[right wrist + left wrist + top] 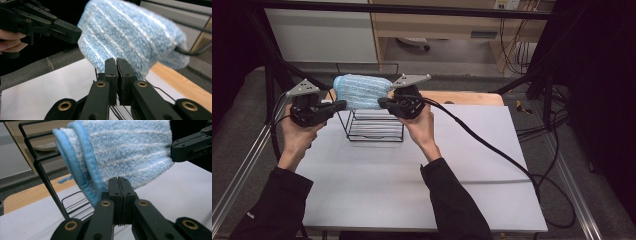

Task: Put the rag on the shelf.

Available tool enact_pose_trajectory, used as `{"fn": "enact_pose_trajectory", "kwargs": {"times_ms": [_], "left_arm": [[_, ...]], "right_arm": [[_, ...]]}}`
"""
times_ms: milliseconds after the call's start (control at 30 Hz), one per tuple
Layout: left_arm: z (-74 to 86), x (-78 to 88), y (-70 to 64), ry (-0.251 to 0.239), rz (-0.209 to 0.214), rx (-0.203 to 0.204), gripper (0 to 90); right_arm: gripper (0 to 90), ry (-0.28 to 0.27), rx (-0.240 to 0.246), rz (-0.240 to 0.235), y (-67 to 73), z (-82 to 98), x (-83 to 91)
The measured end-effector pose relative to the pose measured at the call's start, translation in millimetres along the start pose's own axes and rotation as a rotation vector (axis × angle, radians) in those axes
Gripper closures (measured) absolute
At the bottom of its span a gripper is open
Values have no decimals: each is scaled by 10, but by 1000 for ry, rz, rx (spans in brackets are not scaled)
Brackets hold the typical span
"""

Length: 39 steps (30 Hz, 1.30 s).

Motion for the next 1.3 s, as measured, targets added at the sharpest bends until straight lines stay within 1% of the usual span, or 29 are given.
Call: {"fn": "enact_pose_trajectory", "kwargs": {"times_ms": [133, 367, 500, 667, 800, 900, 1000, 1100, 1200, 1300], "left_arm": [[44, -82, 30, 2, -7, 13, 890], [54, -227, 87, -29, -26, 45, 890], [55, -247, 92, -42, -22, 59, 890], [40, -143, 42, -58, -5, 53, 879], [-9, -34, -5, -78, 6, 45, 852], [-51, 41, -50, -86, 13, 38, 810], [-88, 92, -88, -89, 15, 30, 766], [-114, 118, -113, -86, 21, 31, 712], [-129, 131, -124, -89, 20, 32, 635], [-129, 146, -123, -89, 15, 28, 574]], "right_arm": [[892, 4, -14, 12, -28, 93, -52], [893, 0, -31, 43, -95, 227, -139], [881, -6, -27, 52, -111, 251, -162], [827, -29, 5, 47, -63, 212, -90], [769, -61, 10, 37, -27, 153, -9], [719, -76, 16, 37, -19, 105, 44], [687, -100, 2, 30, -25, 64, 94], [651, -105, 1, 37, -42, 41, 138], [615, -111, 0, 37, -46, 21, 179], [538, -120, -6, 36, -47, 2, 223]]}}
Point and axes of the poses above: each handheld gripper's, and its own axes: x roughly backward along the jaws, z roughly out of its underside, y roughly to its left, the point moved 4 cm from there along -x, roughly forward along the jaws, and after that the axes turned 14 degrees about x, right-handed, at the moved point
